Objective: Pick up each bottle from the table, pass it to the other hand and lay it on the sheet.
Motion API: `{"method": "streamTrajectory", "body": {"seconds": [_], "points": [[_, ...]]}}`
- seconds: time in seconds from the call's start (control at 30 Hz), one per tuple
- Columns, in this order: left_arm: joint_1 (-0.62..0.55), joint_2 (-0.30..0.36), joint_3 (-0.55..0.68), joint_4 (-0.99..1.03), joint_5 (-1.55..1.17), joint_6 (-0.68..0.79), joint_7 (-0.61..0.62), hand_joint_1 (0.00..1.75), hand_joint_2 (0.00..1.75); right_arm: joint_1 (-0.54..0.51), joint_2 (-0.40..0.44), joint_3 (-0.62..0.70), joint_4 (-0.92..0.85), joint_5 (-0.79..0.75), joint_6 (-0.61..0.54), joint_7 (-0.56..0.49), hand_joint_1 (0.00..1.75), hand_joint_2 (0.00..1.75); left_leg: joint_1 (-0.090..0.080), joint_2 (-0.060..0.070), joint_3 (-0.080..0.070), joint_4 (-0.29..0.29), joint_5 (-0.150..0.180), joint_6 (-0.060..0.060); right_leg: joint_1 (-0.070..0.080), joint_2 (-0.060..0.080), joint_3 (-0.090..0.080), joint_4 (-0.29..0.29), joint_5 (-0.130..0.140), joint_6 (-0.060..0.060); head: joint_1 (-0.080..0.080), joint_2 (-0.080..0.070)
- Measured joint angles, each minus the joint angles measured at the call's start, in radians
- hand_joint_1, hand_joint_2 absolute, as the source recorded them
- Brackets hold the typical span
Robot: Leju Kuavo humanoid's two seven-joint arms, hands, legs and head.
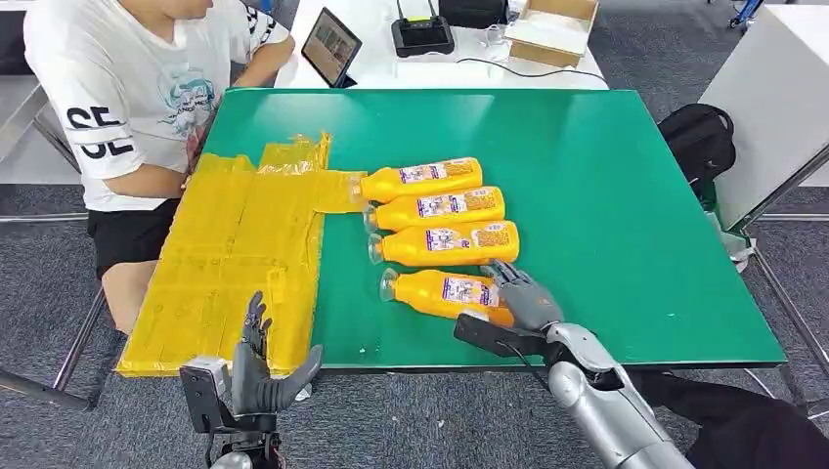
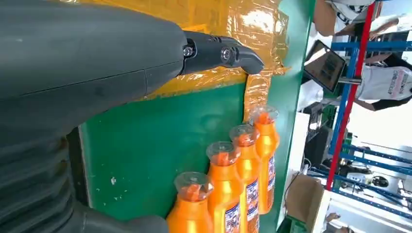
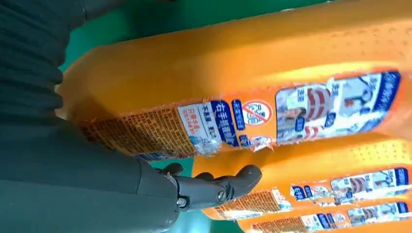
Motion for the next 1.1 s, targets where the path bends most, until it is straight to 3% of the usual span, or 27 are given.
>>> {"method": "streamTrajectory", "body": {"seconds": [0.03,0.07,0.1,0.13,0.17,0.2,0.6,0.9,1.1], "points": [[-0.002,0.0,0.0,0.002,0.0,0.0,0.001,0.0,1.75,-0.006,-0.002,0.003,0.006,0.002,0.005,0.0,0.05,1.75,0.0,0.0,0.0,0.0,0.0,0.0,0.0,0.0,0.0,0.0,0.0,0.0,0.0,0.0],[-0.004,0.0,0.001,0.004,0.0,-0.001,0.001,0.0,1.75,-0.011,-0.003,0.006,0.011,0.004,0.008,0.001,0.24,1.75,0.0,0.0,0.001,0.0,0.0,0.0,0.0,0.0,0.001,0.0,0.0,0.0,0.0,0.0],[-0.004,0.0,0.002,0.007,0.0,-0.001,0.002,0.0,1.75,-0.016,-0.004,0.011,0.017,0.006,0.012,0.002,0.73,1.75,0.0,0.0,0.001,0.0,0.0,0.0,0.0,0.0,0.001,0.0,0.0,0.0,0.0,0.0],[-0.005,0.0,0.003,0.009,0.0,-0.001,0.002,0.0,1.75,-0.021,-0.005,0.015,0.024,0.006,0.014,0.002,1.1,1.75,0.0,0.0,0.002,0.0,0.0,0.0,0.0,0.0,0.001,0.0,0.0,0.0,0.0,0.0],[-0.006,0.0,0.003,0.01,0.0,-0.001,0.002,0.0,1.75,-0.028,-0.005,0.018,0.032,0.005,0.018,0.002,1.34,1.75,0.0,0.0,0.002,0.0,0.0,0.0,0.0,0.0,0.002,0.0,0.0,0.0,0.0,0.0],[-0.008,0.0,0.003,0.013,0.0,-0.001,0.002,0.0,1.75,-0.033,-0.005,0.023,0.038,0.004,0.019,0.002,1.47,1.75,0.0,0.0,0.003,0.0,0.0,0.0,0.0,0.0,0.002,0.0,0.0,0.0,0.0,0.0],[-0.024,0.0,0.003,0.04,0.0,0.0,0.003,0.0,1.75,-0.073,-0.011,0.041,0.093,-0.052,0.036,-0.019,1.75,1.75,0.0,0.0,0.007,0.0,0.0,0.0,0.0,0.0,0.007,0.0,0.0,0.0,0.0,0.0],[-0.033,0.0,0.003,0.049,0.01,-0.003,0.006,0.0,1.75,-0.081,-0.018,0.042,0.103,-0.101,0.039,-0.034,1.75,1.75,0.0,0.0,0.007,0.0,0.0,0.0,0.0,0.0,0.007,0.0,0.0,0.0,0.0,0.0],[-0.034,0.0,0.002,0.05,0.031,-0.013,0.003,0.0,1.75,-0.033,-0.006,0.019,0.07,-0.227,0.0,-0.172,1.75,1.75,0.0,0.001,0.006,0.0,-0.001,0.0,0.0,0.0,0.006,0.0,0.0,0.0,0.0,0.0]]}}
